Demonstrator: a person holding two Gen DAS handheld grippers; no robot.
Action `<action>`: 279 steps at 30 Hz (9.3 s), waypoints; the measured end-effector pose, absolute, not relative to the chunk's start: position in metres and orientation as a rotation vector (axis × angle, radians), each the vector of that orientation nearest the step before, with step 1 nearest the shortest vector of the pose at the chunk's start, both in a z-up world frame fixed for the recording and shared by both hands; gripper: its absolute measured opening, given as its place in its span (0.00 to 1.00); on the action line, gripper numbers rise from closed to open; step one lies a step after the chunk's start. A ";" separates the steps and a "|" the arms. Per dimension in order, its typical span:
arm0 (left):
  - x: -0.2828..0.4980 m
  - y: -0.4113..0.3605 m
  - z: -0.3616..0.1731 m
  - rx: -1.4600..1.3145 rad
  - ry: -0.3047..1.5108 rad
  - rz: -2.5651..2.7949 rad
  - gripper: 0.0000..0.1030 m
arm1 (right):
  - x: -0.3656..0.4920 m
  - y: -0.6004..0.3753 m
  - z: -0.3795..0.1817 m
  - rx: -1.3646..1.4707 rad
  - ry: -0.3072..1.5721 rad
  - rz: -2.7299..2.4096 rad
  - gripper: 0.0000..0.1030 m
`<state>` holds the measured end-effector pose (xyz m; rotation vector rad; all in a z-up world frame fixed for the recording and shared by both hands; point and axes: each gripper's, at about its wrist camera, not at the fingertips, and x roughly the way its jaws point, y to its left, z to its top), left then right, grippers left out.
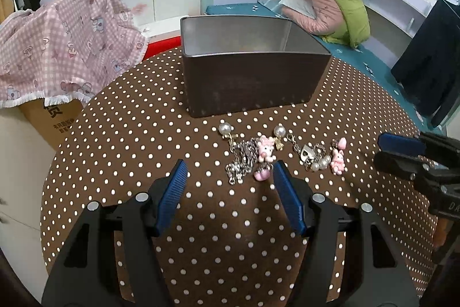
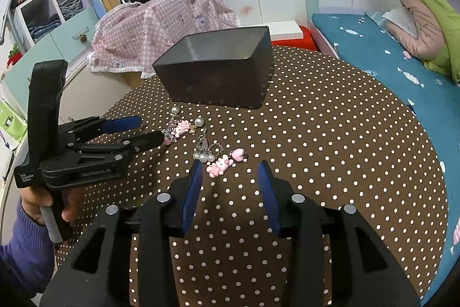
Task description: Organize jewelry
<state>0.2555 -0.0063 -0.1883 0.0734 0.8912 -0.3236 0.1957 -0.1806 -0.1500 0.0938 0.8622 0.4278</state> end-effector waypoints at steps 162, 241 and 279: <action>0.250 -0.038 -0.198 0.082 0.931 -0.398 0.23 | 0.193 -0.186 -0.162 0.136 0.860 0.413 0.46; 0.231 -0.002 -0.187 -0.035 0.932 -0.421 0.11 | 0.212 -0.151 -0.173 -0.008 0.900 0.313 0.15; 0.373 -0.021 -0.127 -0.090 0.952 -0.429 0.11 | 0.305 -0.131 -0.099 0.136 0.812 0.444 0.15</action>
